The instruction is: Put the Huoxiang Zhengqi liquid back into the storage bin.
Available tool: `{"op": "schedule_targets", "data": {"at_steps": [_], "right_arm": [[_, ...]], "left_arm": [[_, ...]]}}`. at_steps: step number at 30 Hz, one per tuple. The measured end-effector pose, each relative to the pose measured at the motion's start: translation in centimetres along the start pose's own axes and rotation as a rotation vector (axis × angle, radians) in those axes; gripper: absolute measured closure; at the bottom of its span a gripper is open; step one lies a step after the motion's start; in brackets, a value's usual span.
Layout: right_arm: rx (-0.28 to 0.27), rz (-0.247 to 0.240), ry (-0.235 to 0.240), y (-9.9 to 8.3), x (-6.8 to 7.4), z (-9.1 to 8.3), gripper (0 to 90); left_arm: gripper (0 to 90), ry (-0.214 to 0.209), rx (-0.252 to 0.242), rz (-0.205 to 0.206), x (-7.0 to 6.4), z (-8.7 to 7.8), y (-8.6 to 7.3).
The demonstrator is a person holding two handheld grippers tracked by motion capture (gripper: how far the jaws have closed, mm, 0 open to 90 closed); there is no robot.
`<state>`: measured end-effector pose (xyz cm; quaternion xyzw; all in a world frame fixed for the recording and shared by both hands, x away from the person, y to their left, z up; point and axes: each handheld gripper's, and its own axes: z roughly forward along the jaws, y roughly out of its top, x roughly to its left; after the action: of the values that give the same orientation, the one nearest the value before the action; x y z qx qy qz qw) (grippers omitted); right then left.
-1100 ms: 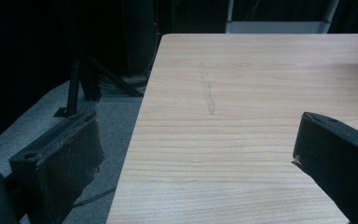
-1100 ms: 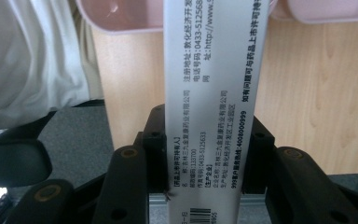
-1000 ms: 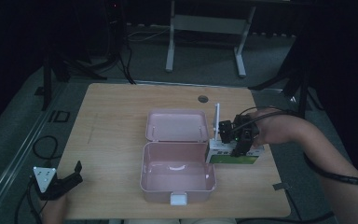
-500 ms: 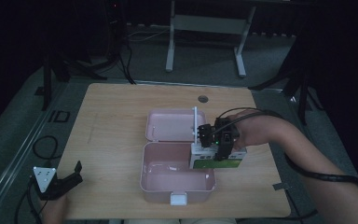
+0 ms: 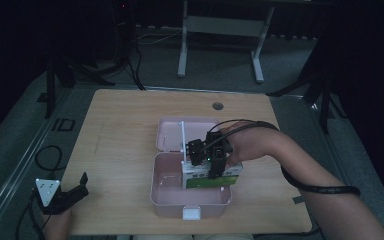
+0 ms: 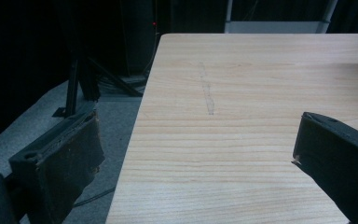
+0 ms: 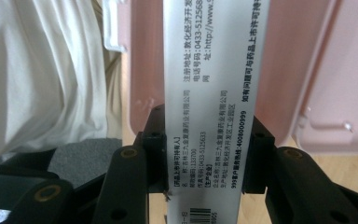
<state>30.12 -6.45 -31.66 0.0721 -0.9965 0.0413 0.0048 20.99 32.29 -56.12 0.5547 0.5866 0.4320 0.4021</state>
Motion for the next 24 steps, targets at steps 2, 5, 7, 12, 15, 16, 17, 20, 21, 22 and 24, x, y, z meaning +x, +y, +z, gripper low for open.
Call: {"op": "schedule_targets", "data": {"at_steps": [2, 5, 7, 12, 15, 16, 17, 20, 21, 22, 24], "right_arm": [[0.004, -0.006, 0.008, 0.2, 0.1, 0.1, 62.0], [0.012, -0.016, 0.010, 0.9, 0.2, 0.6, 62.0], [0.013, -0.020, 0.018, 1.2, 0.1, 1.1, 62.1], [0.013, -0.017, 0.023, 1.8, -0.1, 2.2, 62.1], [0.011, -0.020, 0.033, 2.1, -0.2, 3.0, 62.1], [0.011, -0.021, 0.036, 2.2, -0.2, 3.3, 62.1], [0.010, -0.022, 0.042, 2.4, -0.2, 4.0, 62.0], [0.013, -0.023, 0.047, 2.6, -0.3, 4.6, 62.0], [0.012, -0.020, 0.051, 2.6, -0.4, 4.9, 62.0], [0.008, -0.019, 0.055, 2.6, -0.5, 5.6, 62.0], [0.009, -0.013, 0.061, 2.7, -0.6, 6.4, 62.0]], "left_arm": [[1.7, 0.000, 0.000, 0.000, 0.0, 0.0, 0.0], [1.7, 0.000, -0.001, -0.001, 0.0, 0.0, 0.0], [1.7, -0.001, -0.001, -0.001, 0.0, 0.0, 0.0], [1.7, -0.002, 0.000, 0.000, 0.0, 0.0, 0.0], [1.7, -0.002, 0.001, 0.000, 0.0, 0.0, 0.0], [1.7, -0.002, 0.002, 0.000, 0.0, 0.0, 0.0], [1.7, -0.002, 0.002, 0.000, 0.0, 0.0, 0.0], [1.7, -0.003, 0.001, -0.001, 0.0, 0.0, 0.0], [1.7, -0.003, 0.002, -0.001, 0.0, 0.0, 0.0], [1.7, -0.004, 0.003, -0.001, 0.0, 0.0, 0.0], [1.7, -0.007, 0.004, -0.002, 0.1, 0.0, 0.0]]}}
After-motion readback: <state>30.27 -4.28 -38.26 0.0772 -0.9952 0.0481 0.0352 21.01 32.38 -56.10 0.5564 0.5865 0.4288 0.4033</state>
